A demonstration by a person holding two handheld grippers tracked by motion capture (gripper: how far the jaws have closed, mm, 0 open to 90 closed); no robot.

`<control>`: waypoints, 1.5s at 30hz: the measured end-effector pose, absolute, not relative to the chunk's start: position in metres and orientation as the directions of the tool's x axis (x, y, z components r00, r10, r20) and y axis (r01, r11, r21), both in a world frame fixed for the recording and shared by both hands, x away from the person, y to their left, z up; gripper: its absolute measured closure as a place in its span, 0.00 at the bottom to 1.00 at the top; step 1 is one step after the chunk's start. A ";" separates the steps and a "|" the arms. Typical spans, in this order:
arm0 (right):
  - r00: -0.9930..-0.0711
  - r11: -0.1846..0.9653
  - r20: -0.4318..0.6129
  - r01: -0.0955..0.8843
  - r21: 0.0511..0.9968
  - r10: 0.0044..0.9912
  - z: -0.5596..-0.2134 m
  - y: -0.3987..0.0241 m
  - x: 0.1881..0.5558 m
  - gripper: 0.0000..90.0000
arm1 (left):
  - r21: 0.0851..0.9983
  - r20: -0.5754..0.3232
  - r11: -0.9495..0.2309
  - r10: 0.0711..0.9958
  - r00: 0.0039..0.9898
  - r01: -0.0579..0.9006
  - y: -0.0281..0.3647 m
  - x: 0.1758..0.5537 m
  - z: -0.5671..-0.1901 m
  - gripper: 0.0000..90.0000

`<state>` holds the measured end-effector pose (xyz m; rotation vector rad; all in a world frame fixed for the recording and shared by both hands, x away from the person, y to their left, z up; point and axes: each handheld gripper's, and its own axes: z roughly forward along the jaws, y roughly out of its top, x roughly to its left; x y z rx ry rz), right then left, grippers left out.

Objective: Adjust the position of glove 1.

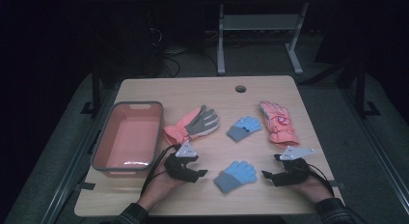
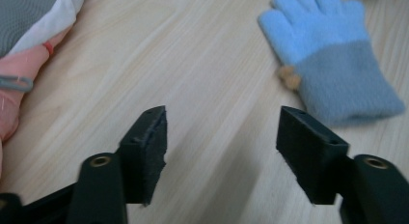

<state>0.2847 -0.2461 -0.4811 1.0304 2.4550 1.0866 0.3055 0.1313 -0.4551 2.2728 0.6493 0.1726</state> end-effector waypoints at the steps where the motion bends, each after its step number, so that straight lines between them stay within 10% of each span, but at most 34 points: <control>1: -0.712 0.466 0.044 0.504 0.727 0.701 -0.481 -0.246 0.285 0.19 | 0.702 -0.074 -0.587 0.503 0.861 0.404 0.129 0.307 -0.454 0.48; 12: -0.714 0.469 0.041 0.501 0.727 0.699 -0.481 -0.246 0.285 0.18 | 0.687 -0.080 -0.605 0.487 0.870 0.402 0.098 0.336 -0.439 0.99; 45: -0.721 0.479 0.037 0.497 0.723 0.692 -0.482 -0.245 0.287 0.16 | 0.659 -0.056 -0.637 0.489 0.871 0.400 -0.011 0.438 -0.453 1.00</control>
